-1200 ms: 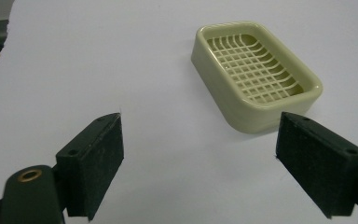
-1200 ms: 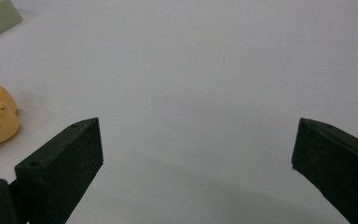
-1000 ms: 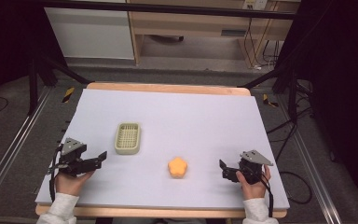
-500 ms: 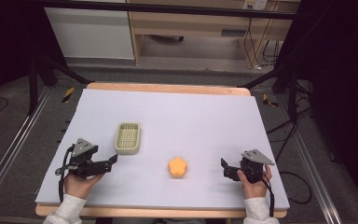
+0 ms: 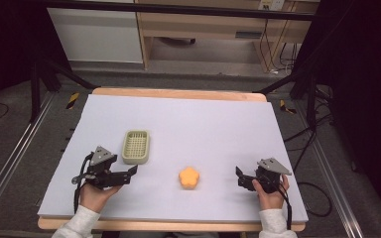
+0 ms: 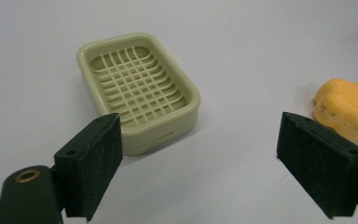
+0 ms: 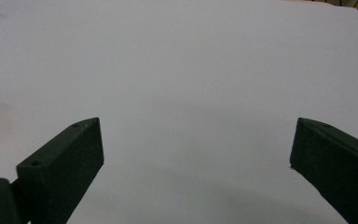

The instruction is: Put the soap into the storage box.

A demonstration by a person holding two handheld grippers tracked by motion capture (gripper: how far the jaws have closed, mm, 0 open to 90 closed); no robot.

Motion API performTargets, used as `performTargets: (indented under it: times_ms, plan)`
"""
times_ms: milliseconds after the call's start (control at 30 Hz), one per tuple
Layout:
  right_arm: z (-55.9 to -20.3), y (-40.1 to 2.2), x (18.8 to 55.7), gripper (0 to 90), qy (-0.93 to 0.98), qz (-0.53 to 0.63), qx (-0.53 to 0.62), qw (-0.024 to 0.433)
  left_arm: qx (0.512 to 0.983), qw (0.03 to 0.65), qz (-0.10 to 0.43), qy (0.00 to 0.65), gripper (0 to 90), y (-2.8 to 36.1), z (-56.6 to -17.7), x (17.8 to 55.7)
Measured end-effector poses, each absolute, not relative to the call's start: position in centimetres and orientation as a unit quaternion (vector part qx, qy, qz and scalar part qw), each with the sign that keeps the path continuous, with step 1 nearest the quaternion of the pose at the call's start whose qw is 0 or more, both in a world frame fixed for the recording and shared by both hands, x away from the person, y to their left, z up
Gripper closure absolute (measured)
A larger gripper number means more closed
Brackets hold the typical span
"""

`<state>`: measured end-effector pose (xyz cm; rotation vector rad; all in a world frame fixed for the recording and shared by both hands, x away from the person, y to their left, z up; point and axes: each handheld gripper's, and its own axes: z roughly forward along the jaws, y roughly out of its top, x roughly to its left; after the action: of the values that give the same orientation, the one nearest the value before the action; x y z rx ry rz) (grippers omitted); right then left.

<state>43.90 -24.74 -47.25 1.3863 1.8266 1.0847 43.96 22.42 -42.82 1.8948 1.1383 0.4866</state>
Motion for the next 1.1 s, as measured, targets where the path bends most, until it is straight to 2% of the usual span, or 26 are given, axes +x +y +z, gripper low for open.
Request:
performTargets:
  times_ms: [733,1100]
  plan:
    - [-47.4,-24.6,44.2,3.4,0.693,0.405,0.519,0.294,0.812,0.399,0.168,0.390,15.3,16.2,-42.8,44.3]
    - [-47.5,-24.5,44.1,3.4,0.693,0.406,0.519,0.291,0.825,0.398,0.158,0.369,15.2,13.8,-43.0,44.2]
